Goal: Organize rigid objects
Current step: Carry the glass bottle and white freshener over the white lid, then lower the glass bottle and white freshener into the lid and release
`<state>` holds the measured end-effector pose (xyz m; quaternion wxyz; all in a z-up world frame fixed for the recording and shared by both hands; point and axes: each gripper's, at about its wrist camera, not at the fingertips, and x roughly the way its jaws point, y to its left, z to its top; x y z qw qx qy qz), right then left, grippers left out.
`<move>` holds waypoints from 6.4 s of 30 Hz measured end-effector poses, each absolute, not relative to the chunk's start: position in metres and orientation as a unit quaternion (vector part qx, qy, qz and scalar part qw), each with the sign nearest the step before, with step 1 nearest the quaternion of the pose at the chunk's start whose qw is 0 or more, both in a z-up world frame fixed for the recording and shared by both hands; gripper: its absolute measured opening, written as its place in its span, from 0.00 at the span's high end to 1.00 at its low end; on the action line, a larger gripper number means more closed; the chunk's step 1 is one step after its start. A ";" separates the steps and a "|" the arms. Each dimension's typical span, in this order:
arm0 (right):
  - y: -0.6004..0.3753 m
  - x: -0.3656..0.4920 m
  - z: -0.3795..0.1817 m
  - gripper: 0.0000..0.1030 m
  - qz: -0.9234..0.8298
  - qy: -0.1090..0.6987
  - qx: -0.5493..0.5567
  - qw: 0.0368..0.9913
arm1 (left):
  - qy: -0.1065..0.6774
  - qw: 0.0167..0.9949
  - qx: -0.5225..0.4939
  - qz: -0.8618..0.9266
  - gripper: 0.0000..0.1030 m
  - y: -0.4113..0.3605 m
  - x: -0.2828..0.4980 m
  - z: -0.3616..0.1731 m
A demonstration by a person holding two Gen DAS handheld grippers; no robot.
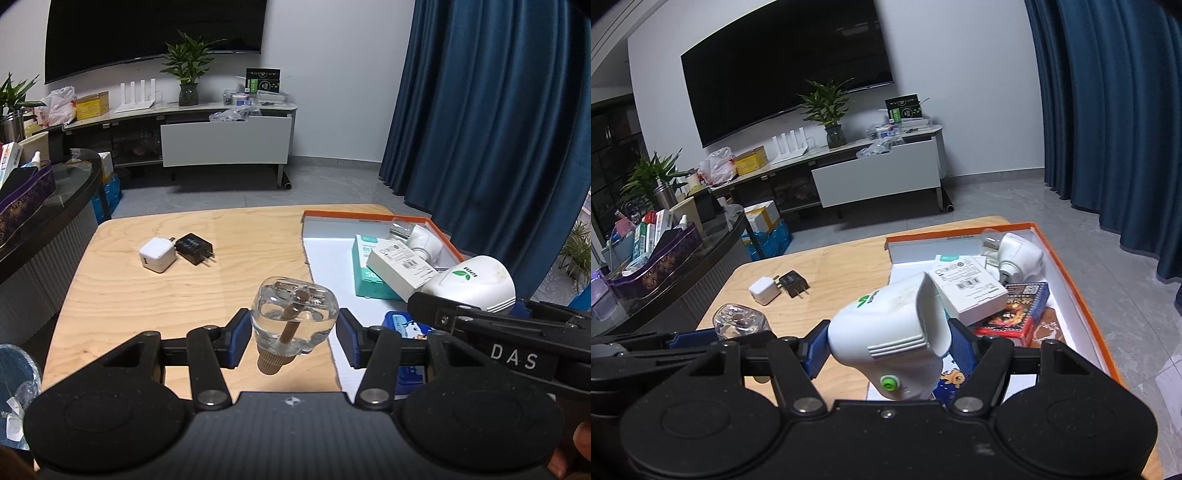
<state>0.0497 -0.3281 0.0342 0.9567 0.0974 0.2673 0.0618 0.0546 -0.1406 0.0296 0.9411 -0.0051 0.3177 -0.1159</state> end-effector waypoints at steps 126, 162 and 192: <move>-0.431 0.063 0.009 0.23 -0.022 0.307 0.117 0.944 | 0.317 0.918 0.004 -0.239 0.50 -0.240 0.087 0.039; -0.424 0.071 -0.012 0.23 0.006 0.355 0.120 0.927 | 0.329 0.912 0.014 -0.246 0.50 -0.249 0.094 0.030; -0.416 0.060 0.014 0.15 -0.013 0.312 0.067 0.948 | 0.352 0.898 0.014 -0.263 0.43 -0.255 0.110 0.033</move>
